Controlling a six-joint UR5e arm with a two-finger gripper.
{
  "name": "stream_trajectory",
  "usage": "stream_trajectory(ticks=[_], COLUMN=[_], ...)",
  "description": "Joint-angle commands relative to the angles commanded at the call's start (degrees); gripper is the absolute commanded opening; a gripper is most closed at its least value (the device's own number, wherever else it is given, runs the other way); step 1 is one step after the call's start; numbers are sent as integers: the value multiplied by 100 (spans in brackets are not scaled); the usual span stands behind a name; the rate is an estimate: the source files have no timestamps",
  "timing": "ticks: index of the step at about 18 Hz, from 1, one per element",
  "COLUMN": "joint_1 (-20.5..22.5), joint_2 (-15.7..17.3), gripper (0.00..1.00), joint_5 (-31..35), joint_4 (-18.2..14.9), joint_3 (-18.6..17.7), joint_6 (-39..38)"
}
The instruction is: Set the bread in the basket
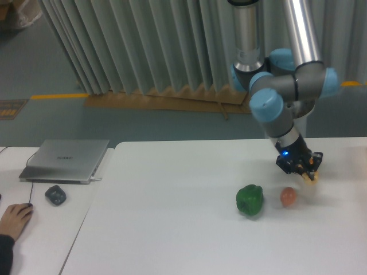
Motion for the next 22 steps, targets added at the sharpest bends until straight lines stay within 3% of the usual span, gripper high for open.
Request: stream_trajectory(ticks=[3, 4, 5, 7, 10, 15, 16, 17, 19, 20, 22], joint_1=[748, 1176, 1789, 2363, 2787, 2885, 2877, 2868, 2833, 2806, 2736], joint_2=[36, 19, -34, -226, -613, -1159, -1194, -1195, -1186, -1168, -1151], gripper=[0, 0, 0, 0, 0, 0, 19, 52, 88, 100, 100], joint_5=[-555, -800, -985, -1004, -1013, -1004, -1004, -1013, -1013, -1004, -1004], joint_4=[9, 0, 0, 17, 26, 44, 44, 35, 35, 35, 35], joint_3=[299, 422, 527, 555, 809, 1038, 1021, 1012, 950, 898, 845], joint_6=[395, 709, 1634, 2710, 3759, 4657, 4702, 4711, 4746, 4746, 4746])
